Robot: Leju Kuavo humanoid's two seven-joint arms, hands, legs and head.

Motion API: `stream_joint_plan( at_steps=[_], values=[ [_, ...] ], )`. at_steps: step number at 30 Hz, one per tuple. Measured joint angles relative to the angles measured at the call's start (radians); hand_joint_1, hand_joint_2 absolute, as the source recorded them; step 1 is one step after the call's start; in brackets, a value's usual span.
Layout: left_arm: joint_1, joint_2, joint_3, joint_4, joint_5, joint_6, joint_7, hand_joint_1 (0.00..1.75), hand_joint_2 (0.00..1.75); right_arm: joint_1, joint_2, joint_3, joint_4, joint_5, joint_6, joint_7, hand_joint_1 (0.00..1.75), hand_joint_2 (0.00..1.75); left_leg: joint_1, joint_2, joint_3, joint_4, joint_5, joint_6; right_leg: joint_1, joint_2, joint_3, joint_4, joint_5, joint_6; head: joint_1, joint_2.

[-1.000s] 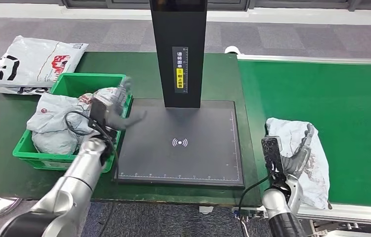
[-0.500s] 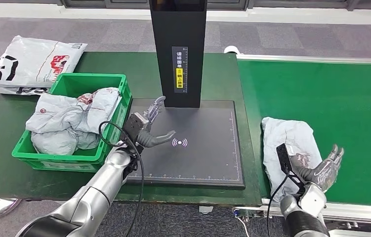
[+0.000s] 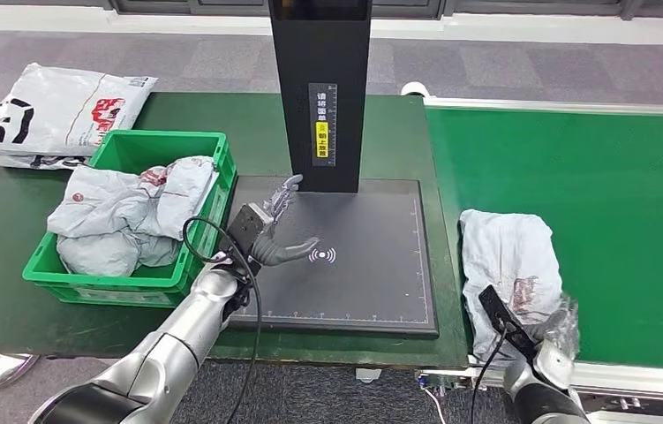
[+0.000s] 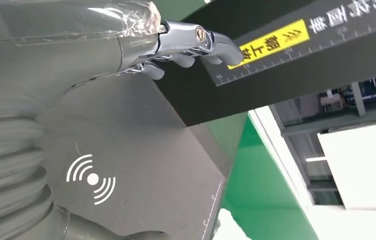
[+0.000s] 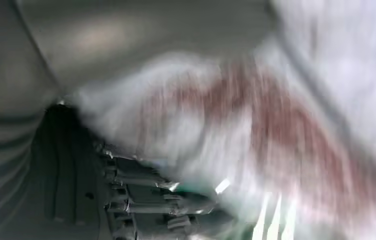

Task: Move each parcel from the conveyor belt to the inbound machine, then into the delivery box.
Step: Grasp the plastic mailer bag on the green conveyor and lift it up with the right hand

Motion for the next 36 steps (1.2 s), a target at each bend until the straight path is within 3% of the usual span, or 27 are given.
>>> stream_joint_plan(
  at_steps=[1,4,12,17,23,36],
  values=[
    [-0.003,0.001,-0.001,-0.001,-0.002,-0.001,0.004,0.00,1.75,-0.005,0.004,-0.002,0.006,-0.001,0.059,-0.016,1.75,1.75,0.000,0.002,0.002,0.000,-0.001,0.000,0.001,0.002,0.002,0.000,0.000,0.000,0.000,0.000],
    [-0.007,0.002,-0.004,-0.005,-0.004,-0.002,0.010,0.00,1.75,-0.017,0.011,-0.007,0.017,-0.001,0.114,-0.038,1.75,1.75,0.002,0.007,0.008,0.000,-0.004,-0.001,0.002,0.007,0.007,-0.002,-0.001,0.000,0.000,0.000],
    [-0.007,0.003,-0.007,-0.020,-0.010,-0.002,0.018,0.00,1.75,-0.027,0.014,-0.013,0.019,-0.010,0.108,-0.063,1.75,1.75,0.003,0.009,0.013,0.000,-0.004,-0.001,0.003,0.009,0.012,-0.003,0.000,0.000,0.000,0.000],
    [0.003,0.009,-0.007,-0.038,-0.013,-0.002,0.025,0.00,1.75,-0.026,0.020,-0.014,0.019,-0.033,0.077,-0.093,1.75,1.75,0.003,0.010,0.015,0.000,-0.004,-0.001,0.003,0.010,0.013,-0.002,0.000,0.000,0.000,0.000],
    [0.017,0.015,-0.007,-0.052,-0.013,0.003,0.028,0.00,1.75,-0.024,0.031,-0.015,0.016,-0.057,-0.032,-0.105,1.75,1.75,0.003,0.009,0.014,0.000,-0.003,0.000,0.002,0.009,0.013,-0.002,0.001,0.000,0.000,0.000],
    [0.029,0.020,-0.007,-0.067,-0.013,0.009,0.031,0.00,1.75,-0.024,0.044,-0.015,0.013,-0.065,-0.067,-0.109,1.75,1.75,0.003,0.008,0.012,0.000,-0.003,0.001,0.002,0.009,0.012,-0.003,0.000,0.001,0.000,0.000]
  ],
)
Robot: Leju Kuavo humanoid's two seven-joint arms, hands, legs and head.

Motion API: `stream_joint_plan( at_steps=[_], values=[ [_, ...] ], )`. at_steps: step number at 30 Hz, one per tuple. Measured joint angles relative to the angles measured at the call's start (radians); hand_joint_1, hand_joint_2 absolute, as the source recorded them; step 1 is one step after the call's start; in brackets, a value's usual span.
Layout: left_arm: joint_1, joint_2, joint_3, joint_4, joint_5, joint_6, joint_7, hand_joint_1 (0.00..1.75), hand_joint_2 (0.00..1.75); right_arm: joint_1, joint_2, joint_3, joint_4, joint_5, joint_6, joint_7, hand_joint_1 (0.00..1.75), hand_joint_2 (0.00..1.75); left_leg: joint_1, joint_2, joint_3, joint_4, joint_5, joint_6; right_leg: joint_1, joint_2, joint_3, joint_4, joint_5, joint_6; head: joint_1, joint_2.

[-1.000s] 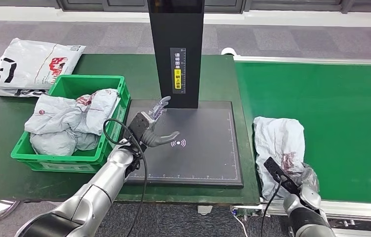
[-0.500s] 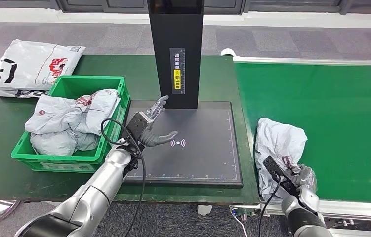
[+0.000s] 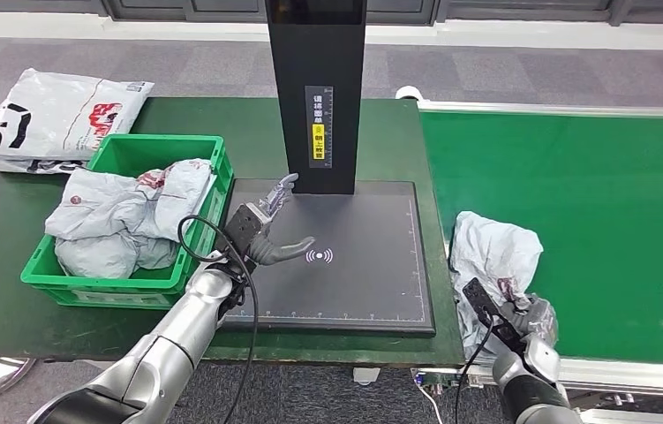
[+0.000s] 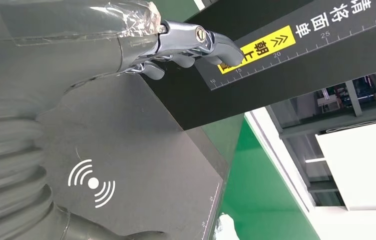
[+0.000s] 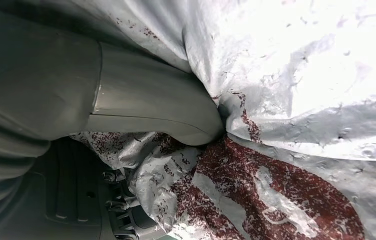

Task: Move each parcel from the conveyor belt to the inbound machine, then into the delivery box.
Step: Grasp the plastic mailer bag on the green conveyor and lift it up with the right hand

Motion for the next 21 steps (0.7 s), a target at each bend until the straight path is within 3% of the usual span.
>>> stream_joint_plan(
  at_steps=[3,6,10,14,21],
  values=[
    [0.006,0.003,0.000,-0.005,0.000,0.021,0.017,0.00,1.75,0.009,0.005,0.000,-0.022,-0.052,-0.112,-0.062,1.75,1.75,-0.001,-0.001,-0.002,0.000,0.001,0.000,-0.001,-0.002,-0.001,0.000,0.000,0.000,0.000,0.000],
    [0.014,0.010,0.000,-0.011,0.000,0.053,0.043,0.00,1.75,0.031,0.018,0.000,-0.114,-0.191,-0.239,-0.202,1.75,1.75,-0.001,-0.003,-0.005,0.000,0.002,0.000,-0.001,-0.003,-0.004,0.001,0.001,0.000,0.000,0.000],
    [0.019,0.019,0.001,-0.011,0.006,0.113,0.058,0.00,1.75,0.088,0.038,0.015,-0.350,-0.408,-0.289,-0.331,1.75,1.75,-0.001,-0.008,-0.008,0.000,0.003,0.000,-0.001,-0.007,-0.006,0.001,0.000,0.000,0.000,0.000],
    [0.019,0.023,0.020,-0.001,0.029,0.207,0.059,0.00,1.75,0.168,0.061,0.084,-0.644,-0.559,-0.274,-0.372,1.75,1.75,-0.001,-0.009,-0.010,-0.001,0.003,-0.001,-0.001,-0.008,-0.008,0.001,-0.001,0.000,0.000,0.000],
    [-0.002,0.020,0.029,0.030,0.032,0.257,0.046,0.00,1.75,0.232,0.103,0.237,-0.915,-0.550,-0.296,-0.349,1.75,1.75,-0.001,-0.010,-0.010,-0.001,0.003,-0.001,-0.001,-0.010,-0.008,0.001,-0.002,0.000,0.000,0.000]
  ],
)
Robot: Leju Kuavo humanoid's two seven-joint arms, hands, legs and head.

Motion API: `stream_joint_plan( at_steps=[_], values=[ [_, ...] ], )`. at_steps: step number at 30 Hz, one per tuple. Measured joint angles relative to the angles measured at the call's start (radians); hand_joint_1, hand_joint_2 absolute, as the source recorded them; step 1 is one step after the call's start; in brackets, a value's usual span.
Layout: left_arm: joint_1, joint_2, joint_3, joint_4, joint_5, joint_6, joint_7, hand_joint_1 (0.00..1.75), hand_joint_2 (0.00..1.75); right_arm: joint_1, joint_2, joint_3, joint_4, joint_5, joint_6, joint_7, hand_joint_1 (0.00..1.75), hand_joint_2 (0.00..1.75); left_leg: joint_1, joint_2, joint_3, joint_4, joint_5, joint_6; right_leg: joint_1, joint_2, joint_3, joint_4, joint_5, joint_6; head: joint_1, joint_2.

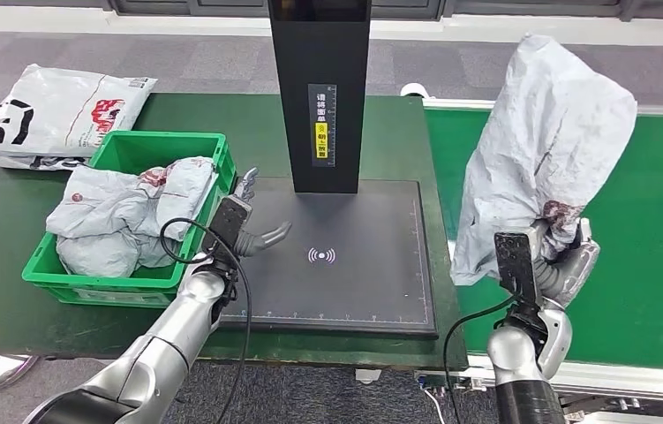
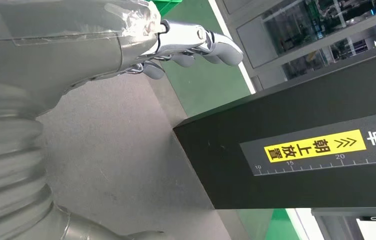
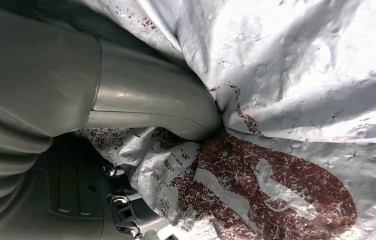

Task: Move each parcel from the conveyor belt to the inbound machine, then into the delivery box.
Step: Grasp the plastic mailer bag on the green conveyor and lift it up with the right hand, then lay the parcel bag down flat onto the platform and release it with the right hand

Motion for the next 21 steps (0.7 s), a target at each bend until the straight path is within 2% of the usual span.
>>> stream_joint_plan(
  at_steps=[11,16,21],
  values=[
    [-0.013,-0.002,0.003,0.022,0.009,0.006,0.000,0.00,1.75,0.018,0.009,0.049,-0.073,-0.014,-0.001,-0.002,1.75,1.75,0.000,0.000,0.000,0.000,0.000,0.000,0.000,0.000,0.000,0.000,0.000,0.000,0.000,0.000],
    [-0.027,-0.006,0.014,0.026,0.021,0.016,0.000,0.00,1.75,-0.002,0.013,0.107,-0.044,-0.010,0.093,0.035,1.75,1.75,0.000,0.000,0.000,0.000,0.000,0.000,0.000,0.000,0.000,0.000,0.000,0.000,0.000,0.000],
    [-0.030,-0.006,0.016,0.026,0.042,0.021,0.000,0.00,1.75,-0.038,0.017,0.212,0.069,0.007,0.200,0.088,1.75,1.75,0.001,0.000,-0.001,0.000,0.001,-0.001,0.001,0.000,0.000,0.000,0.000,0.000,0.000,0.000]
  ],
)
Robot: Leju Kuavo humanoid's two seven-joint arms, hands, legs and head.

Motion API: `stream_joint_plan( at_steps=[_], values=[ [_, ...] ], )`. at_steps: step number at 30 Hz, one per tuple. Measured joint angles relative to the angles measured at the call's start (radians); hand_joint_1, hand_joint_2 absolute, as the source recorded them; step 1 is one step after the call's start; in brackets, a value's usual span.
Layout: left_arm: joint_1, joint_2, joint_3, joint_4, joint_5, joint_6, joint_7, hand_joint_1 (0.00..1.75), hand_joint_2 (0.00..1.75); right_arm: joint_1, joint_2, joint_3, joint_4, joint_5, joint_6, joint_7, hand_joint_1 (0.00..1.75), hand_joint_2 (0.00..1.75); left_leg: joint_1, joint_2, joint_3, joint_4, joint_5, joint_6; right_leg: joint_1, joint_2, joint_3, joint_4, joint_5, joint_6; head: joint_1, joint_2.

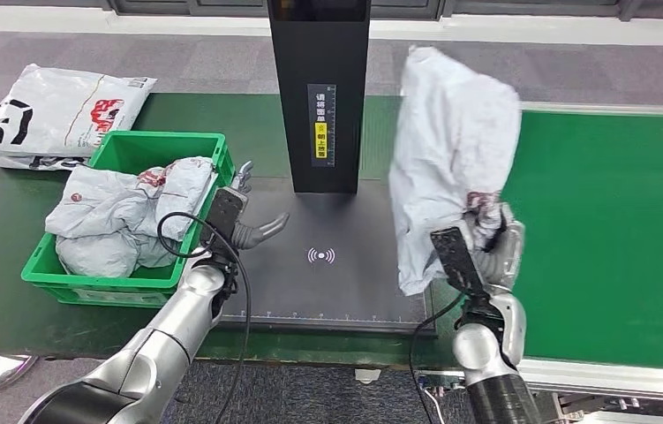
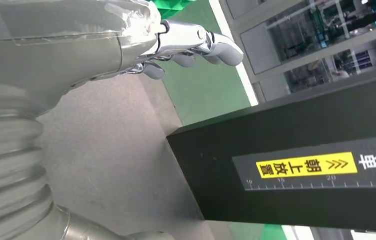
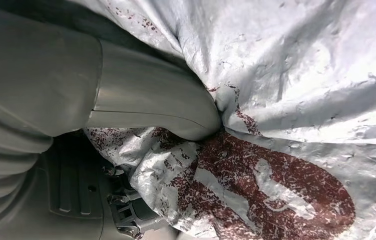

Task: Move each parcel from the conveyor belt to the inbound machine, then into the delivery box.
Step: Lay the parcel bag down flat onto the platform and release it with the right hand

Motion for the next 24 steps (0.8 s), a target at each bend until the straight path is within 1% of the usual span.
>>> stream_joint_plan(
  at_steps=[4,7,13,17,19,20,21,23,24],
  values=[
    [0.000,0.000,0.001,-0.001,0.029,0.010,-0.004,0.00,1.75,-0.044,0.004,0.097,0.137,-0.017,0.090,0.046,1.75,1.75,0.000,-0.001,0.000,0.000,0.000,0.000,0.000,-0.001,0.000,0.000,0.000,0.000,0.000,0.000],
    [0.000,0.001,0.001,-0.001,0.041,0.014,-0.006,0.00,1.75,-0.067,0.004,0.138,0.223,-0.036,0.117,0.055,1.75,1.75,0.000,-0.002,-0.001,0.000,0.000,0.000,0.000,-0.002,0.000,0.000,0.000,0.000,0.000,0.000],
    [0.000,0.003,0.001,-0.001,0.046,0.015,-0.007,0.00,1.75,-0.094,0.004,0.167,0.306,-0.045,0.131,0.061,1.75,1.75,0.000,-0.002,-0.001,0.000,0.000,0.000,0.000,-0.002,0.000,0.000,0.000,0.000,0.000,0.000],
    [0.000,0.004,0.001,-0.003,0.063,0.023,-0.007,0.00,1.75,-0.112,0.003,0.187,0.362,-0.045,0.199,0.114,1.75,1.75,0.000,-0.002,-0.001,0.000,0.000,0.000,0.000,-0.002,0.000,0.000,0.000,0.000,0.000,0.000],
    [0.000,0.004,0.001,-0.004,0.070,0.026,-0.007,0.00,1.75,-0.125,0.003,0.199,0.399,-0.044,0.221,0.124,1.75,1.75,0.000,-0.002,-0.001,0.000,0.000,0.000,0.000,-0.002,0.000,0.000,0.000,0.000,0.000,0.000],
    [0.000,0.004,0.001,-0.006,0.073,0.027,-0.007,0.00,1.75,-0.134,0.003,0.205,0.418,-0.044,0.232,0.125,1.71,1.75,0.000,-0.002,-0.001,0.000,0.000,0.000,0.000,-0.002,0.000,0.000,0.000,0.000,0.000,0.000],
    [0.000,0.004,0.001,-0.007,0.076,0.030,-0.007,0.00,1.75,-0.145,0.003,0.211,0.438,-0.042,0.244,0.125,1.47,1.75,0.000,-0.002,0.000,0.000,0.000,0.000,0.000,-0.001,0.000,0.000,0.000,0.000,0.000,0.000],
    [0.000,0.004,0.001,-0.012,0.082,0.035,-0.008,0.00,1.75,-0.171,0.003,0.226,0.480,-0.036,0.268,0.127,0.60,1.75,0.000,-0.001,0.001,0.000,0.000,0.000,0.000,-0.001,0.000,0.000,0.000,0.000,0.000,0.000],
    [0.000,0.004,0.001,-0.014,0.086,0.039,-0.008,0.00,1.75,-0.183,0.003,0.234,0.500,-0.033,0.277,0.127,0.20,1.75,0.000,0.000,0.001,0.000,0.000,0.000,0.000,0.000,0.000,0.000,0.000,0.000,0.000,0.000]
  ],
)
